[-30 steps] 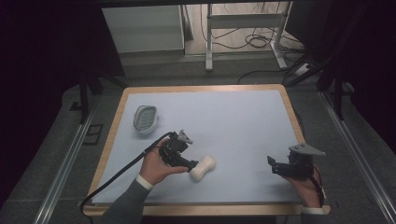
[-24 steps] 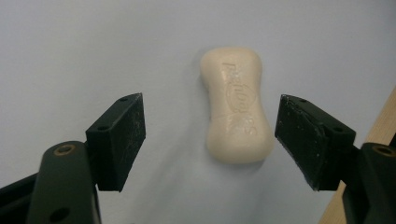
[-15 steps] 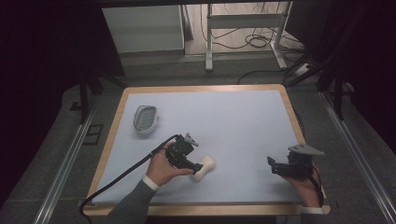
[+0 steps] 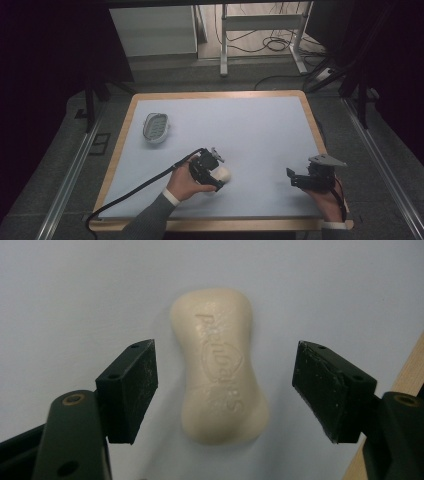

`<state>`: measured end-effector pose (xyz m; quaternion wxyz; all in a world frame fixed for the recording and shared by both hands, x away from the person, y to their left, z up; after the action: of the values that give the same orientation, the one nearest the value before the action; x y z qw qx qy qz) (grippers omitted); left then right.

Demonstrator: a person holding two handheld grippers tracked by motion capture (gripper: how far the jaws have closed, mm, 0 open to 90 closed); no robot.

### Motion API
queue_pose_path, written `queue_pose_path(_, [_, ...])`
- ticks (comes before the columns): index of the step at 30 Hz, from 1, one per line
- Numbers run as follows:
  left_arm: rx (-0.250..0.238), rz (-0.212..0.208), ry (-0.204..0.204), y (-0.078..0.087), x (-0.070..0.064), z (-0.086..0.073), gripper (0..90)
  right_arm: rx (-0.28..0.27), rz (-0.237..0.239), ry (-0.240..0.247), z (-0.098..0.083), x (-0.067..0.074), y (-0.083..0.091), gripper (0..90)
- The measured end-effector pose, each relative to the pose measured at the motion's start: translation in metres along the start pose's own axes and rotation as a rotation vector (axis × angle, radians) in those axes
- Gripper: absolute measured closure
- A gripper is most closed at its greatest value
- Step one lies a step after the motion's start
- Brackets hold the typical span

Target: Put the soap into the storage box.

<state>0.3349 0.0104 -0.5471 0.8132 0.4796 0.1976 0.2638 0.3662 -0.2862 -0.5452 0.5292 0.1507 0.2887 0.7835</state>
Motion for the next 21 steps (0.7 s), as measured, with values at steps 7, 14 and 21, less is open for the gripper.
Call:
queue_pose_path(7, [0.035, 0.009, 0.004, -0.012, 0.001, -0.003, 28.2, -0.001, -0.001, 0.001, 0.000, -0.001, 0.000, 5.4])
queue_pose_path(14, [0.054, 0.014, 0.017, -0.021, 0.006, -0.003, 30.5, 0.006, -0.003, 0.006, -0.001, 0.000, -0.001, 5.4])
queue_pose_path(21, [0.060, 0.023, 0.029, -0.028, 0.007, -0.003, 33.8, 0.008, -0.011, 0.000, -0.002, -0.002, -0.001, 5.4])
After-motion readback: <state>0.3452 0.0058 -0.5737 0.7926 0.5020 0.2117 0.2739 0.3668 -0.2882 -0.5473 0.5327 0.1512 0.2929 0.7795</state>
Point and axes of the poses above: each handheld gripper's, and its own axes: y roughly backward along the jaws, z roughly out of its top, x roughly to its left, the point moved 8 cm from there along -y, roughly forward along the jaws, and after that the axes turned 2 degrees about y, right-handed, at the moved point
